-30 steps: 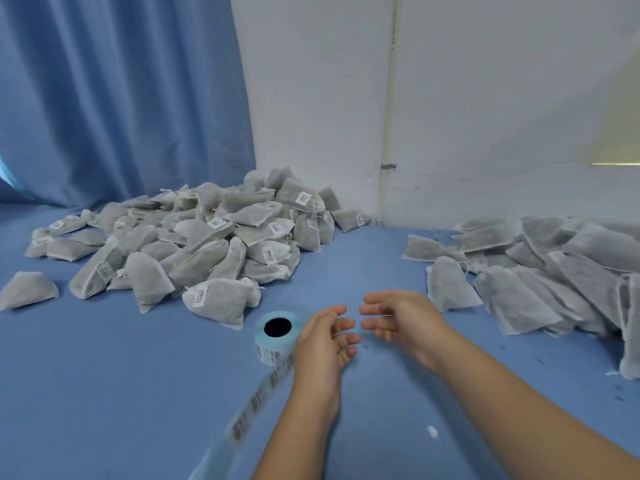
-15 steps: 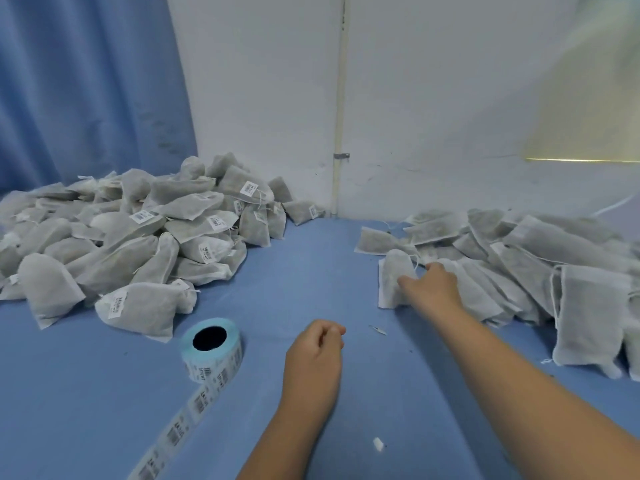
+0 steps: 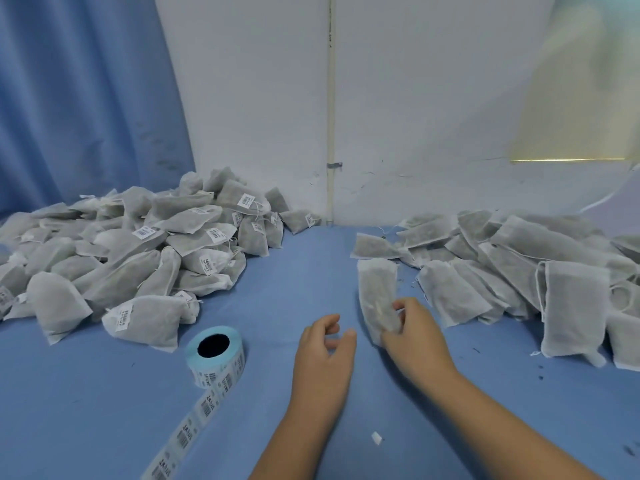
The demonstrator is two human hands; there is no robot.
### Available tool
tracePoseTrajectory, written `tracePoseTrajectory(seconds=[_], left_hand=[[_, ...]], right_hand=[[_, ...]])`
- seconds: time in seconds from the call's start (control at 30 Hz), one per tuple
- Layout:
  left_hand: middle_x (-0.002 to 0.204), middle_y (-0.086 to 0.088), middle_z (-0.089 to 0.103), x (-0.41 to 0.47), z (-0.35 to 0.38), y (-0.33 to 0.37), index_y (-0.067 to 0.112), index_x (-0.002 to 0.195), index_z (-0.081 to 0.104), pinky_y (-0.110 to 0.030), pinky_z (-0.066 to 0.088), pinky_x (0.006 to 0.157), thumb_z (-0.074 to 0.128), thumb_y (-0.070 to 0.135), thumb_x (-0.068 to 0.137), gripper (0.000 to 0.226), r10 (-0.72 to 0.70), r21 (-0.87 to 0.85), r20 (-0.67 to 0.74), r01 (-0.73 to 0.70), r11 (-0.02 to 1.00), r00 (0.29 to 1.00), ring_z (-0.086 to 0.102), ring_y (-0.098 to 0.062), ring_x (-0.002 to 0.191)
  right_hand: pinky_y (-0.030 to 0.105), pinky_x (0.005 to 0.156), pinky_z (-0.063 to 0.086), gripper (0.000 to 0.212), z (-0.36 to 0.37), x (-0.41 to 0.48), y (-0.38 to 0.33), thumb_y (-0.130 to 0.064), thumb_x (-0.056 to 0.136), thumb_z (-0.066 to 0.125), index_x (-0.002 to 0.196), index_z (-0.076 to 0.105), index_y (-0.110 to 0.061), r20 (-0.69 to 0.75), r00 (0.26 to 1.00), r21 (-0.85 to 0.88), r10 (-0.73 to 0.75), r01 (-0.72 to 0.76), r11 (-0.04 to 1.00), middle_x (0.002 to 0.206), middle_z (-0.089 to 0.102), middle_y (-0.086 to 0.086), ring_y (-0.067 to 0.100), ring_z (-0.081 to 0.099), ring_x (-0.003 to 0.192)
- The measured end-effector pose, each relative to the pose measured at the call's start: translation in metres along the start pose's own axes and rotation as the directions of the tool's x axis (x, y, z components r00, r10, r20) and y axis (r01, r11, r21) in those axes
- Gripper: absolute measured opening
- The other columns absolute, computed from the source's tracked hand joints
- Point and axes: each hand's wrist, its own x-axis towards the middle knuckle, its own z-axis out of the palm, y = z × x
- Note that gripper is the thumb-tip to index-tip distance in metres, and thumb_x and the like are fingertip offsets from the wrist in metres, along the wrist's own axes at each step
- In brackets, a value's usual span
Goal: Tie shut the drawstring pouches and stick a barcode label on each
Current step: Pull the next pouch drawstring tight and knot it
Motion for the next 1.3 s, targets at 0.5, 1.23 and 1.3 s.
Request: tracePoseTrajectory(seconds=[0.5, 1.23, 1.3], left_hand=[[0.083, 0.012, 0.075, -0.033, -0.006, 0.039, 0.034, 0.088, 0.074, -0.013, 0.048, 0.061, 0.065, 0.021, 0.074, 0.021, 0.060, -0.265, 0.278, 0.016, 0.964, 0.959, 0.068, 0.000, 0.074], [0.102, 0.012, 0.075, -0.052, 0.008, 0.052, 0.028, 0.090, 0.076, -0.012, 0.048, 0.078, 0.045, 0.035, 0.085, 0.032, 0.195, -0.235, 0.405, -0.104, 0.966, 0.893, 0.068, -0.005, 0.097], [0.105, 0.010, 0.074, -0.053, 0.008, 0.053, 0.028, 0.090, 0.076, -0.016, 0.049, 0.082, 0.044, 0.035, 0.087, 0.033, 0.212, -0.229, 0.404, -0.126, 0.965, 0.890, 0.068, -0.006, 0.100]], right_hand=[[0.012, 0.057, 0.041, 0.036, -0.063, -0.105, 0.005, -0.016, 0.075, 0.077, 0.099, 0.060, -0.035, -0.071, 0.988, 0.350, -0.140, 0.156, 0.924, 0.099, 0.059, -0.008, 0.006, 0.047, 0.050], [0.013, 0.064, 0.043, 0.022, -0.083, -0.104, 0.009, -0.036, 0.083, 0.065, 0.104, 0.070, -0.035, -0.100, 0.838, 0.097, -0.537, 0.545, 0.833, 0.103, 0.052, -0.016, 0.003, 0.054, 0.072], [0.012, 0.065, 0.040, 0.018, -0.084, -0.104, 0.007, -0.045, 0.082, 0.059, 0.097, 0.068, -0.037, -0.041, 0.846, 0.078, -0.531, 0.533, 0.843, 0.107, 0.047, -0.019, 0.002, 0.050, 0.073]])
